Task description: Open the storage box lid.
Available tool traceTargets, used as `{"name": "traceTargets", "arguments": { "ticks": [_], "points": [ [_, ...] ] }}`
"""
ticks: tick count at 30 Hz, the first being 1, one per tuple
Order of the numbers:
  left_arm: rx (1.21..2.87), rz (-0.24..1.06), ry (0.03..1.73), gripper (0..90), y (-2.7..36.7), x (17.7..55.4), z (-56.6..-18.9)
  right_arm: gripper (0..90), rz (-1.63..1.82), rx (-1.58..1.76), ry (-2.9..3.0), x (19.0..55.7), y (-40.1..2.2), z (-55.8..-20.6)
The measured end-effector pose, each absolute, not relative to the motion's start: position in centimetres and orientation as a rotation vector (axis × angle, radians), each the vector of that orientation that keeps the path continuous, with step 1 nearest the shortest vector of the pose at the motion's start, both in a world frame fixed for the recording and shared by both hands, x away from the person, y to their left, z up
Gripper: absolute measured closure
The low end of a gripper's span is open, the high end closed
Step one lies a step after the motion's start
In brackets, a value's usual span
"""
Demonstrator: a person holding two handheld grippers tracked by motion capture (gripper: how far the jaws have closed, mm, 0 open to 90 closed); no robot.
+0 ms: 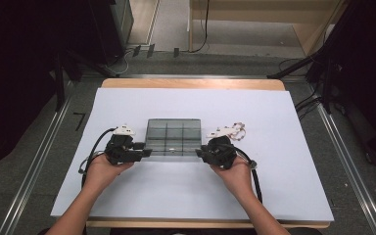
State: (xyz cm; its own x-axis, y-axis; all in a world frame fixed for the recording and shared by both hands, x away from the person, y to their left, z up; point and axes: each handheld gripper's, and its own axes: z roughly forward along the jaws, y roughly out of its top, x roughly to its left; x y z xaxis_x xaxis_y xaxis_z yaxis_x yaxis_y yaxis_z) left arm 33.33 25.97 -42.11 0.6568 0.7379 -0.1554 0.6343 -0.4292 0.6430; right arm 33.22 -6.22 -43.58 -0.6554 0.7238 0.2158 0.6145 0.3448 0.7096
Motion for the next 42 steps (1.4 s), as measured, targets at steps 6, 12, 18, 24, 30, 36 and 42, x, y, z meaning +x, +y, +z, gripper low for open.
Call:
{"name": "traceTargets", "arguments": {
  "ticks": [6,12,18,24,30,36,42],
  "points": [
    [2.182,0.195,1.056,56.0,26.0,33.4,-42.0,69.7,1.208,1.218,2.462,33.3,-6.2,-43.5],
    [2.156,0.212,1.054,55.9,26.1,33.4,-41.6,69.3,1.229,1.201,2.440,33.3,-6.4,-43.0],
    [2.137,0.223,1.053,55.2,26.2,33.4,-41.1,67.6,1.248,1.196,2.421,33.3,-6.5,-42.7],
    [2.113,0.206,1.058,54.4,26.3,33.7,-40.7,66.6,1.264,1.190,2.400,33.5,-6.6,-42.2],
    [2.119,0.211,1.056,53.4,26.3,34.0,-40.3,64.7,1.268,1.191,2.385,33.7,-6.5,-41.9],
    [2.106,0.208,1.053,51.2,26.5,34.4,-39.9,62.4,1.279,1.162,2.371,33.9,-6.8,-41.4],
    [2.101,0.215,1.046,48.4,26.7,34.7,-39.6,61.1,1.272,1.139,2.369,34.1,-6.5,-41.0]
  ]
}}
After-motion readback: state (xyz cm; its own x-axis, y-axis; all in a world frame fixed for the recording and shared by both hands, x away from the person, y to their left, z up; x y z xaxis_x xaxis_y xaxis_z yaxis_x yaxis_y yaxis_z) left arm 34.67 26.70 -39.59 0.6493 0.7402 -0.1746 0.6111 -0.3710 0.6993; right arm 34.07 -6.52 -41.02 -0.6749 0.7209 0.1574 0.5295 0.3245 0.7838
